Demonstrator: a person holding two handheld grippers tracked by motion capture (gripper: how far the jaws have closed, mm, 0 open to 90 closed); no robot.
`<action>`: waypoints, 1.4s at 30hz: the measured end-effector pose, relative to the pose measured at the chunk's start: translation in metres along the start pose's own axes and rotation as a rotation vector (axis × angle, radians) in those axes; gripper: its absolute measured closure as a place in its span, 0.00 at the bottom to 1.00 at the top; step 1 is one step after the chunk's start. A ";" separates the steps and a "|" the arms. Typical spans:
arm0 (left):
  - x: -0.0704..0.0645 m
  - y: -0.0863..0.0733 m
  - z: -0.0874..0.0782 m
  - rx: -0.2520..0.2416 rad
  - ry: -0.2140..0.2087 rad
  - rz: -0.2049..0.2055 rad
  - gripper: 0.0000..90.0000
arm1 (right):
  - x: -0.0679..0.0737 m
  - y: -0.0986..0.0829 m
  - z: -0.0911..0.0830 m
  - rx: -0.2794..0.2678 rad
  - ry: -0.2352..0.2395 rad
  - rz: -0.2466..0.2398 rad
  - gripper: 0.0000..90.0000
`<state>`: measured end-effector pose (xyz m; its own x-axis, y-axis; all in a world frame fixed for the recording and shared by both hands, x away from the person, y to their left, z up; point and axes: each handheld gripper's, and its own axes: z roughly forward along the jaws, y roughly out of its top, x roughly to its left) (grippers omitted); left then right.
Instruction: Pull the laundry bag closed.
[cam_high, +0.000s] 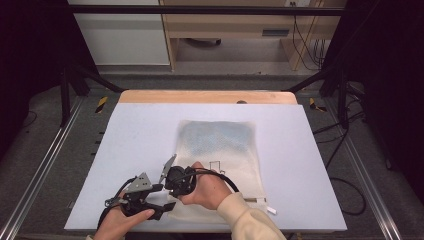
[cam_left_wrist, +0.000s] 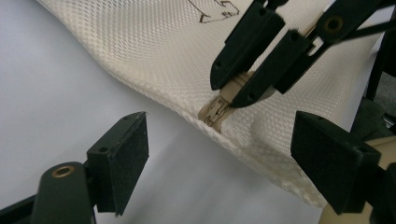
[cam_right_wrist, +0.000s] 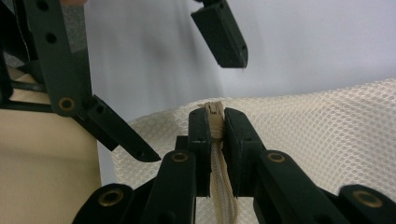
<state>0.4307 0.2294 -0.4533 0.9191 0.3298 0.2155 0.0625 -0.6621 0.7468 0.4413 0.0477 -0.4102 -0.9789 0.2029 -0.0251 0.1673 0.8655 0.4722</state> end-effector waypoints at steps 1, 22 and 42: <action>0.000 0.000 0.001 0.008 0.010 0.003 0.23 | 0.000 0.000 0.000 -0.006 0.006 0.005 0.91; 0.002 0.001 0.017 0.010 -0.077 0.012 0.37 | -0.001 0.000 -0.005 -0.016 0.000 -0.007 0.91; 0.003 0.002 0.026 -0.016 -0.102 0.004 0.59 | -0.004 -0.001 -0.007 -0.019 -0.001 0.006 0.91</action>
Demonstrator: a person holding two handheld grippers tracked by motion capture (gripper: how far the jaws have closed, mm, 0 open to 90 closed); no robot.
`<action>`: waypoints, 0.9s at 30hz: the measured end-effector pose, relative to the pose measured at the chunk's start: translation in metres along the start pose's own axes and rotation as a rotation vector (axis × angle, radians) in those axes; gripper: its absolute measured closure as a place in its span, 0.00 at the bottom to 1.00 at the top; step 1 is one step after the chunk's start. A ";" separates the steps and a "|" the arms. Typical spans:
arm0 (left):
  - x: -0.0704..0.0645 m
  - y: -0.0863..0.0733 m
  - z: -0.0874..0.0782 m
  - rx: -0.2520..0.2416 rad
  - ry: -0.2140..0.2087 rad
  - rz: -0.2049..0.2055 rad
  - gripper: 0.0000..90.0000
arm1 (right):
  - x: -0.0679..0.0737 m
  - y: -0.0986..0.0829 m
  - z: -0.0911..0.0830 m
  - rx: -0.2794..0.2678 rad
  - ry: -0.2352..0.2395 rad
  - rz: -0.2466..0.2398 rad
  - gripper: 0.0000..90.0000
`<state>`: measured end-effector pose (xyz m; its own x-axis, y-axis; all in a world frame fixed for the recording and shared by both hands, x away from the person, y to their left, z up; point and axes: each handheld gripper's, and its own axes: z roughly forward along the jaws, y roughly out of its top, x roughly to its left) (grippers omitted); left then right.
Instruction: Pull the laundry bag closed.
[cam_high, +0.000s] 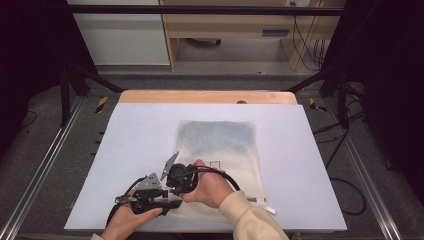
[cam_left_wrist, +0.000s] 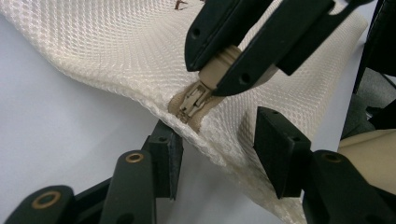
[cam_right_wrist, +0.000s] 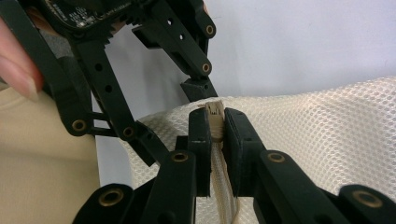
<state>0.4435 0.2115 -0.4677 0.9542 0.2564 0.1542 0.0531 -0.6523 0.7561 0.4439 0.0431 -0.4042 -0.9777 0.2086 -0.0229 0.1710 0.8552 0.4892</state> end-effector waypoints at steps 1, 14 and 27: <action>0.001 0.000 0.001 0.002 -0.002 -0.003 0.59 | 0.000 0.000 0.000 0.002 0.001 -0.001 0.91; 0.004 0.000 0.005 0.006 -0.008 0.005 0.66 | -0.001 0.000 0.000 -0.001 0.003 0.001 0.91; 0.003 0.000 0.005 0.020 -0.006 0.007 0.74 | -0.001 -0.002 0.000 -0.005 -0.004 0.005 0.91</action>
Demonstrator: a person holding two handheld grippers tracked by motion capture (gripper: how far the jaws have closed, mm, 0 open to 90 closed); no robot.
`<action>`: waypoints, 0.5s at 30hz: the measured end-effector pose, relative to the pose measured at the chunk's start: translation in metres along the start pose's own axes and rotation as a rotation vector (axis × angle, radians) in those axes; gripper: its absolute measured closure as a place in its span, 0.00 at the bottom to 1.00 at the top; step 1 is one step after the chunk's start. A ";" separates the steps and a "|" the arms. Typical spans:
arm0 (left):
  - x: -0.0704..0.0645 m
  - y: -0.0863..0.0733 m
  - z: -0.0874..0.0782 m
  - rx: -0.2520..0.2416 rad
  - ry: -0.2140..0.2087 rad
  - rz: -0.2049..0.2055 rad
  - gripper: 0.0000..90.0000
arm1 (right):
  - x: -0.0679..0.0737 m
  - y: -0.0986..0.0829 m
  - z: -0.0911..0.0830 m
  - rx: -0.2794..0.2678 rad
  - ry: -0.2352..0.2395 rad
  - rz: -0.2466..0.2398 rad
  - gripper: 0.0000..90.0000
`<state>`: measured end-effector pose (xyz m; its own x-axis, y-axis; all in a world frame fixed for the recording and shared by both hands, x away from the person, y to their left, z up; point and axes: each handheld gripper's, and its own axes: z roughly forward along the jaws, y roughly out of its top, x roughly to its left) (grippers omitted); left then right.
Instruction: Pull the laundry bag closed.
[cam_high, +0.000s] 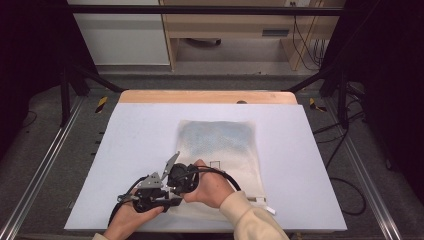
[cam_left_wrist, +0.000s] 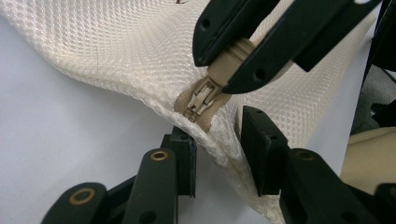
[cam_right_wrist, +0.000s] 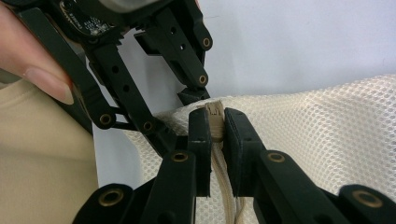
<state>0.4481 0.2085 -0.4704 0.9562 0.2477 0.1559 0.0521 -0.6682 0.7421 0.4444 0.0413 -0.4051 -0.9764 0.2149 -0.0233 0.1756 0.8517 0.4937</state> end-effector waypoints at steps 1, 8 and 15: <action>0.000 0.000 0.000 0.002 -0.001 0.001 0.76 | 0.000 0.000 0.000 -0.001 -0.002 -0.003 0.91; 0.002 0.000 0.001 0.009 -0.004 0.006 0.80 | 0.000 -0.001 0.001 0.004 0.002 0.002 0.91; 0.002 0.000 0.002 0.006 -0.008 0.004 0.82 | 0.000 -0.001 0.001 0.002 0.003 0.002 0.91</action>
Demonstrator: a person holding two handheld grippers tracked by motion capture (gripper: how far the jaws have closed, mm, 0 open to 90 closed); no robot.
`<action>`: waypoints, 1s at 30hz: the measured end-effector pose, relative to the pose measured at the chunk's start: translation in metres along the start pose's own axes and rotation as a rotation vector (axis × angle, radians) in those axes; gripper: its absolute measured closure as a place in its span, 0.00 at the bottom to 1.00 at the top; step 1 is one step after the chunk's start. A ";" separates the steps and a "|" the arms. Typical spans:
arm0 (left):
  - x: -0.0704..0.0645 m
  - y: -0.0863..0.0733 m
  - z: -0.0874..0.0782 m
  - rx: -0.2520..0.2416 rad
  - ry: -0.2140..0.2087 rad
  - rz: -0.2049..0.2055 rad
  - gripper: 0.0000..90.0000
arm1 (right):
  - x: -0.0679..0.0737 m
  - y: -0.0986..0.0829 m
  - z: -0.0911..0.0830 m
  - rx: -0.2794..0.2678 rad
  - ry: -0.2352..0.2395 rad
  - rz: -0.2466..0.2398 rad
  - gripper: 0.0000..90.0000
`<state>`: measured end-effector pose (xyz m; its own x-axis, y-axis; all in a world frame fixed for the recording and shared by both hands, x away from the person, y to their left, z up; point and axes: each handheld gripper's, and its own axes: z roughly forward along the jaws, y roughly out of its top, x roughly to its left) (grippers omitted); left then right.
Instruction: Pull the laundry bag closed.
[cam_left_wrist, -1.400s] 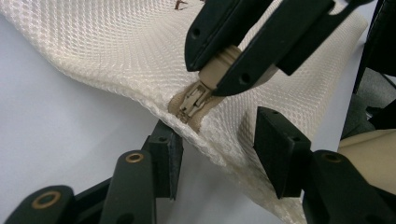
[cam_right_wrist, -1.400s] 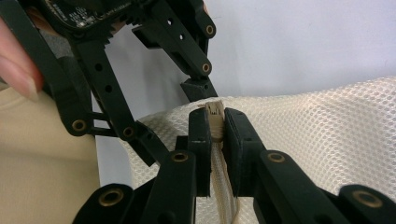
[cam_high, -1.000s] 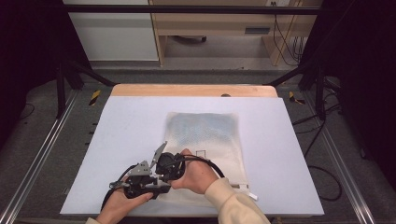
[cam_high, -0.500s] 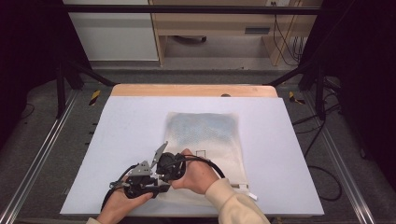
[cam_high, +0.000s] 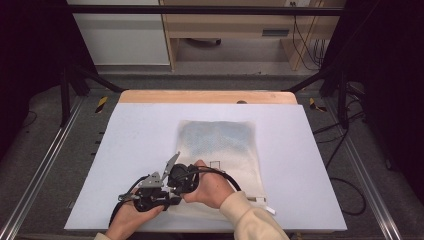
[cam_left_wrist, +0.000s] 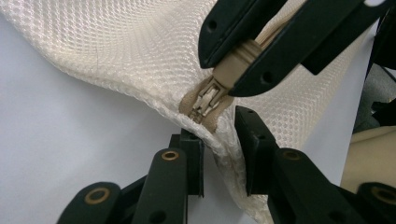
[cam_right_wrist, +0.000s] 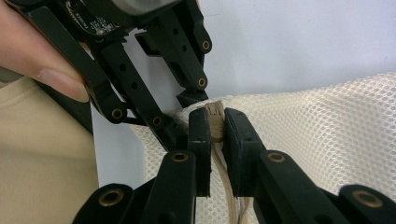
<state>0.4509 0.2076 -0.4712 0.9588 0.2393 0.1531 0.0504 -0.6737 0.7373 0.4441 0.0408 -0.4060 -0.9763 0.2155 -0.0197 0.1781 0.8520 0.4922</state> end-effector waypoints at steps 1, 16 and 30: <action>0.000 0.000 0.001 0.005 0.003 0.000 0.81 | 0.000 0.000 0.000 0.001 -0.002 0.000 0.91; 0.002 0.001 0.004 0.016 -0.005 0.005 0.86 | 0.000 -0.001 -0.001 0.006 -0.007 -0.008 0.91; 0.002 0.002 0.002 0.015 0.009 0.004 0.91 | 0.000 -0.010 0.000 -0.001 -0.012 -0.005 0.91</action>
<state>0.4535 0.2057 -0.4704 0.9565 0.2425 0.1622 0.0507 -0.6854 0.7264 0.4423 0.0325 -0.4112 -0.9757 0.2166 -0.0325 0.1729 0.8529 0.4927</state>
